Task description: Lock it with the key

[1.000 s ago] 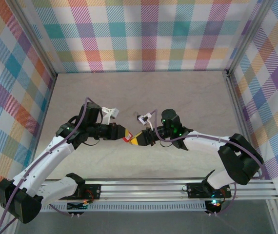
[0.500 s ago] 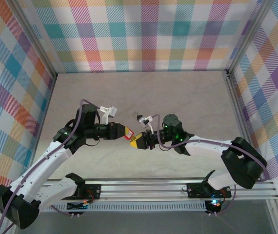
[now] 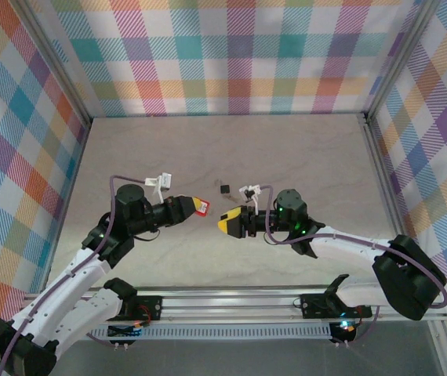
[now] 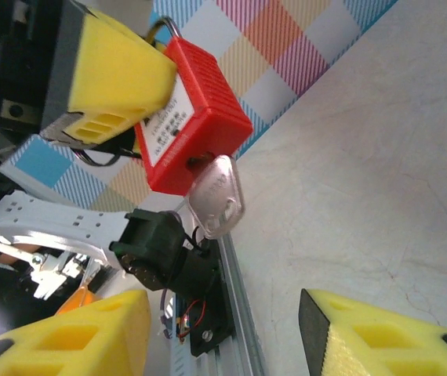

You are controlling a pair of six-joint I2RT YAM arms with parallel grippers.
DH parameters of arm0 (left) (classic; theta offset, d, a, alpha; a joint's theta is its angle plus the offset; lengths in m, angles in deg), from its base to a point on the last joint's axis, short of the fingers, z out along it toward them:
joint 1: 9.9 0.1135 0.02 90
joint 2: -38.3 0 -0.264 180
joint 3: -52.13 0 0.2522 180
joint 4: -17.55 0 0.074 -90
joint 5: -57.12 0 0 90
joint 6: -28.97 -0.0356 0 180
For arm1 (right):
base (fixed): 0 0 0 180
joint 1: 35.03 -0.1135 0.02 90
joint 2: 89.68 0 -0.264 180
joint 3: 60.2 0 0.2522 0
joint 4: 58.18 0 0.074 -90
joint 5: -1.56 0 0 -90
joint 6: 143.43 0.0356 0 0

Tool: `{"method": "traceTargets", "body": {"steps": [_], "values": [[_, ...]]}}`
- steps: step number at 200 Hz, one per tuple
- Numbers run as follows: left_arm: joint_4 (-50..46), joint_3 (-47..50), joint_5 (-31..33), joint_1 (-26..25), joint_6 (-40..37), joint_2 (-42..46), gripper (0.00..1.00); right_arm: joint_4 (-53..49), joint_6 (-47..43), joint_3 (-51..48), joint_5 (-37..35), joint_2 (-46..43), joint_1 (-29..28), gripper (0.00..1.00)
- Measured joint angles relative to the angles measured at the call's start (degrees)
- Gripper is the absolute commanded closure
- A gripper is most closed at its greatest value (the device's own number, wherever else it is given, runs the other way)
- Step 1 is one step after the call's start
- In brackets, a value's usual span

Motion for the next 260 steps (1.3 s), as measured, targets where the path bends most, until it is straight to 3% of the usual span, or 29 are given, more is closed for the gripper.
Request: {"method": "traceTargets", "body": {"steps": [71,131,183,260], "values": [[12.7,7.5,3.3,0.0,10.2,0.7,1.0,11.1,7.1,-0.5,-2.0,3.8,0.0,0.46],[21.4,10.8,4.8,0.0,15.4,1.2,1.0,13.2,9.7,0.5,-2.0,6.4,0.0,0.47],[25.2,12.5,4.9,0.0,17.5,1.2,1.0,15.1,11.4,3.7,-2.0,8.5,0.0,0.48],[27.1,13.0,5.0,0.0,18.8,1.0,1.0,17.8,13.7,6.8,-1.9,11.6,0.1,0.59]]}}
